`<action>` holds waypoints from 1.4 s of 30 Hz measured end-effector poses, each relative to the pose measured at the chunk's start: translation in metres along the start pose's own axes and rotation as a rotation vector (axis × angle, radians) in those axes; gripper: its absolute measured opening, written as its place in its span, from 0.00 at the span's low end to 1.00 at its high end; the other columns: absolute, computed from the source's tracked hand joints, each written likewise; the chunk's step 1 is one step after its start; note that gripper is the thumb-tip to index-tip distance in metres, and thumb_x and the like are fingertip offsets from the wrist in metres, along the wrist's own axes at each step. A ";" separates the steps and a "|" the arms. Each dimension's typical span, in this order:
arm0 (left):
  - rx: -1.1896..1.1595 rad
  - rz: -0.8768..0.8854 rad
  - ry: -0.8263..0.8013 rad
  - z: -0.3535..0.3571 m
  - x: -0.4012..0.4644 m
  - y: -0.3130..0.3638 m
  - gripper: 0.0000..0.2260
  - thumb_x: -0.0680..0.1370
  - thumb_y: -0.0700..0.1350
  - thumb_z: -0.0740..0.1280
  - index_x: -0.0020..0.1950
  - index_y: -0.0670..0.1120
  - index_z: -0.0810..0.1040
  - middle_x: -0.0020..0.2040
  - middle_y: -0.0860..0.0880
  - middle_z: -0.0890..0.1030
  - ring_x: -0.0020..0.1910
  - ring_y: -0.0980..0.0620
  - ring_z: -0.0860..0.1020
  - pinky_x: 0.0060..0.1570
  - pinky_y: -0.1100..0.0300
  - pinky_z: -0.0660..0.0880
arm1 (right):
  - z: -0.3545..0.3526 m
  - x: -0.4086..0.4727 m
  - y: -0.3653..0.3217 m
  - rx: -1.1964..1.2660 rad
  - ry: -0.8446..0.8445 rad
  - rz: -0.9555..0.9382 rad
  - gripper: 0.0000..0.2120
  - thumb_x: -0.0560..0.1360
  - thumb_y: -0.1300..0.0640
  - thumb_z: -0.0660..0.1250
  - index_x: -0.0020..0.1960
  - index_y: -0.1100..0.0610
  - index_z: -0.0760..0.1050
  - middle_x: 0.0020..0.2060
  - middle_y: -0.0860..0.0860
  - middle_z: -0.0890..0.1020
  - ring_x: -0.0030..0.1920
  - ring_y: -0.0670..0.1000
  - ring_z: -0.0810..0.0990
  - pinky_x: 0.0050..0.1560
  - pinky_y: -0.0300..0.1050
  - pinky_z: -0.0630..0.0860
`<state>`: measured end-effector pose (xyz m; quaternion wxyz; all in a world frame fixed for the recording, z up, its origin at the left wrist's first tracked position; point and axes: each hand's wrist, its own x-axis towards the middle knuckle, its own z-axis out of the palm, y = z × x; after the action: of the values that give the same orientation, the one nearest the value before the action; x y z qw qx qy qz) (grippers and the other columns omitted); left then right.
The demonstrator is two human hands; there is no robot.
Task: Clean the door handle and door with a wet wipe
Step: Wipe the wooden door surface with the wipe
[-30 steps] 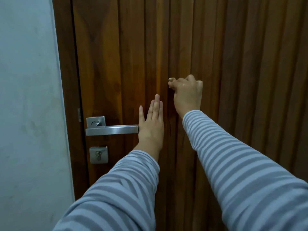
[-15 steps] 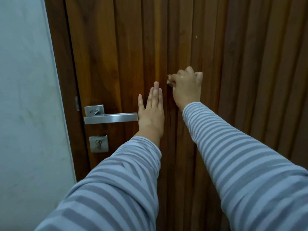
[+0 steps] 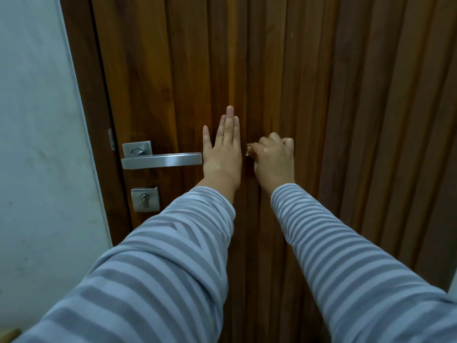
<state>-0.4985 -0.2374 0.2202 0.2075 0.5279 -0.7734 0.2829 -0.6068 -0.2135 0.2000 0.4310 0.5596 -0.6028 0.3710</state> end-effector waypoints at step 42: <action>0.023 -0.019 0.001 0.001 -0.002 0.005 0.48 0.77 0.42 0.70 0.77 0.40 0.31 0.76 0.42 0.27 0.77 0.44 0.33 0.75 0.40 0.41 | 0.034 -0.166 -0.004 -0.021 -0.392 0.069 0.09 0.62 0.65 0.73 0.34 0.52 0.82 0.29 0.46 0.79 0.39 0.51 0.74 0.42 0.44 0.55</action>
<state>-0.5024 -0.2355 0.2174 0.2044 0.5373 -0.7651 0.2903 -0.6064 -0.1863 0.0328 0.2981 0.5955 -0.6981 0.2631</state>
